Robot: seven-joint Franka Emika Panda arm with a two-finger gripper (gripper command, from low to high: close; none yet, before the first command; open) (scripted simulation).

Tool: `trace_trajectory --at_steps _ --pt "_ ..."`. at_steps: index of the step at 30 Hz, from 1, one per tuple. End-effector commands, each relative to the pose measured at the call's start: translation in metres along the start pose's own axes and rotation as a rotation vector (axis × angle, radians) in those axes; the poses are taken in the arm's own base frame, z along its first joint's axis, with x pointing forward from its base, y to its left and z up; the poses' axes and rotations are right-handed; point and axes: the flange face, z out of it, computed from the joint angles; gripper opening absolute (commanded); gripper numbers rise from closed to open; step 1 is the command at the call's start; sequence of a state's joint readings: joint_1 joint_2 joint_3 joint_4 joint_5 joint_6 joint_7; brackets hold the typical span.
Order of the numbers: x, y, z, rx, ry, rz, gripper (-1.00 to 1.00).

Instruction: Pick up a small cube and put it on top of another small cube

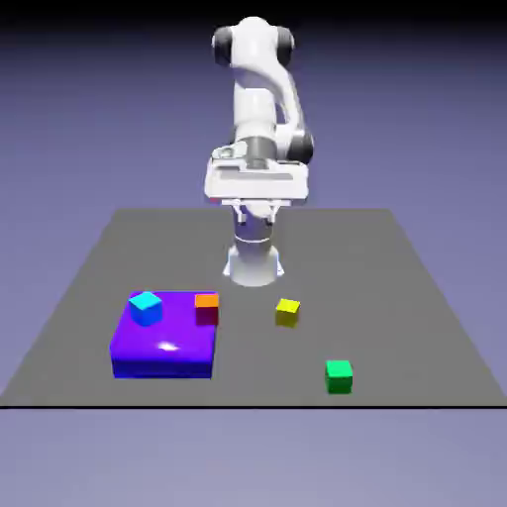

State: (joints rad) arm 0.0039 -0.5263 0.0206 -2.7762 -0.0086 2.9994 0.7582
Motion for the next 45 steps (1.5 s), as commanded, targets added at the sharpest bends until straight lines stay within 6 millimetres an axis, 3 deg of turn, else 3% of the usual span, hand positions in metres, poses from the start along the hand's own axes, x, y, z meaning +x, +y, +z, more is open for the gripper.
trace_trajectory --at_steps 1,12,26,33,35,38,39,40,41,44,45 --pt "-0.001 -0.006 0.010 -0.028 -0.028 -0.004 0.00" --pt "-0.037 -0.054 0.128 -0.328 -0.333 -0.032 0.00" --pt "-0.124 -0.081 0.258 -0.673 -0.701 -0.020 0.00" --pt "-0.168 -0.086 0.305 -0.825 -0.874 0.006 0.00" --pt "-0.171 -0.086 0.309 -0.837 -0.889 0.009 0.00" --pt "-0.212 -0.048 0.339 -0.838 -0.890 0.010 0.00" --pt "-0.216 -0.045 0.341 -0.838 -0.890 0.010 0.00" --pt "-0.216 -0.045 0.341 -0.838 -0.890 0.010 -1.00" --pt "-0.216 -0.045 0.341 -0.838 -0.890 0.010 -1.00" --pt "-0.175 -0.083 0.312 -0.837 -0.889 0.010 -1.00" --pt "-0.159 -0.074 0.309 -0.858 -0.875 0.055 -1.00"
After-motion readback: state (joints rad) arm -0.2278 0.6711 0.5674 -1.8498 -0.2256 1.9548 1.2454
